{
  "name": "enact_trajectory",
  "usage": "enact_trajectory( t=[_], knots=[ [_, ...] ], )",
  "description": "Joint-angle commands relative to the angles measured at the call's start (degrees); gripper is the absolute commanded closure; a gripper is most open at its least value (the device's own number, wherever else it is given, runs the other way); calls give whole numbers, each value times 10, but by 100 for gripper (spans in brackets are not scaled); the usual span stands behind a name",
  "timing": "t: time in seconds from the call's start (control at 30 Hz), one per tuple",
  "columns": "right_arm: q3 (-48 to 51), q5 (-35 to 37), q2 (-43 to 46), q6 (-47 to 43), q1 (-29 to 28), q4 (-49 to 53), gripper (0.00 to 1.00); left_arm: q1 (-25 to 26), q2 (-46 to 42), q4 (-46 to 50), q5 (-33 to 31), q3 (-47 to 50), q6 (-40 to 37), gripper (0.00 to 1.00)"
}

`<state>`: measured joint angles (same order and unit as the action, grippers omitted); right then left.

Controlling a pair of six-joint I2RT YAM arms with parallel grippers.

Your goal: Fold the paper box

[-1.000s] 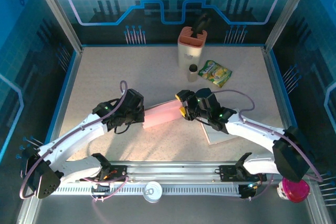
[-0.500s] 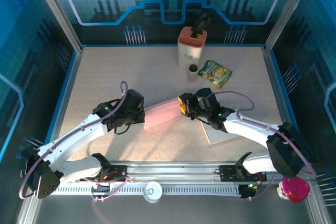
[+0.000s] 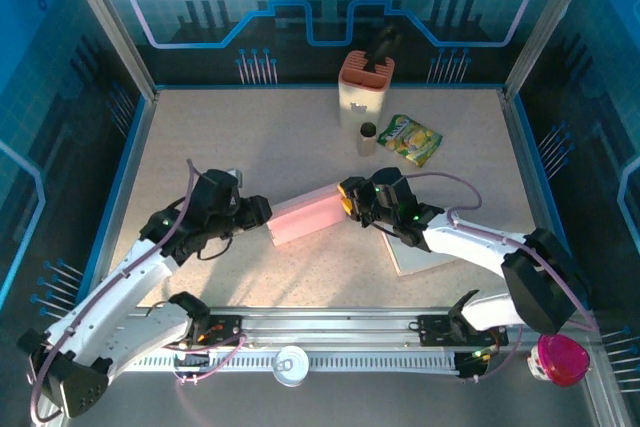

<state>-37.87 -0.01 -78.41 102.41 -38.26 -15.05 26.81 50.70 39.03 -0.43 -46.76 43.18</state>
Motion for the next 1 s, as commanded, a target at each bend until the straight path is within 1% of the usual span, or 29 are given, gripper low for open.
enact_trajectory(
  t=[0.0,0.07,0.17,0.23,0.3,0.47,0.63,0.87,0.97],
  knots=[
    [18,7,-14,-8,-7,37,62,-30,-4,-54,64,23,29,51],
    [19,8,-12,-8,-7,39,62,-40,1,-68,78,30,34,54],
    [19,8,-7,-11,-7,42,62,-46,5,-69,69,40,33,56],
    [22,9,-5,-11,-7,43,62,-52,8,-79,74,51,34,61],
    [23,10,-6,-11,-7,41,62,-54,10,-85,75,62,36,65],
    [23,2,-12,-10,-8,33,62,-54,18,-104,84,87,40,68],
    [24,3,-12,-11,-7,33,62,-55,14,-100,74,94,37,77],
    [32,-2,-17,-12,-4,40,62,-55,14,-107,78,122,35,82],
    [40,-11,-19,-15,1,40,62,-55,10,-108,82,132,35,86]
  ],
)
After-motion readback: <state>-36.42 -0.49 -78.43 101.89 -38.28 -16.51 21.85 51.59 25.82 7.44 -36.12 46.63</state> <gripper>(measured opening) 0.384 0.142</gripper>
